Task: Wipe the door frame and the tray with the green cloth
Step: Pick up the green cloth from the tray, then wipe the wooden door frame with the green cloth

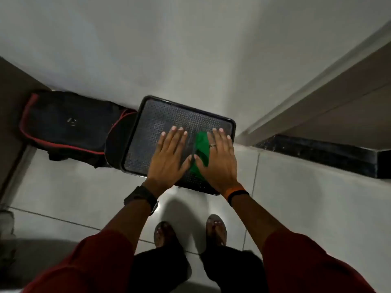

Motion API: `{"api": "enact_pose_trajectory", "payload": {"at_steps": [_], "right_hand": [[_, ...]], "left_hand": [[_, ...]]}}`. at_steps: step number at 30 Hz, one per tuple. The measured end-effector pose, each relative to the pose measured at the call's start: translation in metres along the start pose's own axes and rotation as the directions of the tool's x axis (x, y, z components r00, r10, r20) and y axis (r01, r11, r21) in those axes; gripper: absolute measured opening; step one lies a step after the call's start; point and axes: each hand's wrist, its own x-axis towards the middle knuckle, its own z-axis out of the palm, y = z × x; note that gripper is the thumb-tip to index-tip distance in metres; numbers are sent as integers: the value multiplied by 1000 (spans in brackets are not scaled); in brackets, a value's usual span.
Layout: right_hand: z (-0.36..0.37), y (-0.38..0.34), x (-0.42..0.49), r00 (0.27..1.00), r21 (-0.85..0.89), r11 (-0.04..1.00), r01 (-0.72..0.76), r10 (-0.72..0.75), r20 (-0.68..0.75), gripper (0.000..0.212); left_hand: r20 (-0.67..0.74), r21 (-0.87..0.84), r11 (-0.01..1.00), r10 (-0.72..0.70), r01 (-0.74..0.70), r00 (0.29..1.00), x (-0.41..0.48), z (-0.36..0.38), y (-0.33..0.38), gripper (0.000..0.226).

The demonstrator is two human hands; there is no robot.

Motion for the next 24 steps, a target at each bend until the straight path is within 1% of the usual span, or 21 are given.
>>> {"api": "enact_pose_trajectory", "payload": {"at_steps": [2, 4, 7, 8, 10, 12, 13, 15, 18, 19, 21, 22, 24], "right_hand": [[31, 9, 0, 999, 22, 1000, -9, 8, 53, 75], [54, 15, -5, 997, -18, 1000, -13, 14, 71, 66], [75, 14, -4, 999, -58, 998, -17, 15, -35, 49], [75, 14, 0, 997, -85, 996, -9, 3, -71, 46], [66, 15, 9, 998, -77, 997, -26, 21, -66, 50], [39, 11, 15, 998, -38, 999, -34, 32, -55, 61], [19, 7, 16, 998, -20, 999, -36, 35, -56, 64], [-35, -5, 16, 992, 19, 999, -41, 43, -121, 64], [-135, -27, 18, 954, 70, 997, -16, 36, -296, 62], [-173, -35, 18, 934, 92, 996, 5, 28, -357, 60], [-255, -53, 18, 870, 130, 989, 72, 1, -493, 49], [-293, -61, 20, 838, 129, 987, 100, -14, -545, 49], [-367, -77, 23, 766, 69, 987, 142, -66, -639, 49]], "left_hand": [[39, 25, 999, -40, 39, 998, 4, 29, -8, 79], [80, 46, 997, -71, 68, 994, 4, 57, -14, 80], [73, 46, 995, -92, 88, 993, 10, 78, -21, 79], [55, 56, 995, -88, 85, 995, 11, 77, -22, 79], [38, 35, 995, -90, 89, 995, 17, 65, -16, 80], [-14, 25, 996, -88, 88, 996, 22, 34, -5, 80], [-54, 22, 996, -82, 83, 995, 24, 13, 3, 79], [-131, 24, 998, -57, 61, 990, 29, -41, 20, 77], [-251, 64, 997, -16, 33, 968, 38, -137, 56, 75], [-282, 62, 998, -4, 23, 959, 40, -173, 69, 76], [-374, 53, 998, 38, -20, 927, 47, -250, 98, 78], [-422, 49, 998, 55, -38, 905, 51, -285, 112, 78], [-512, 62, 996, 87, -64, 855, 57, -355, 138, 81]]}}
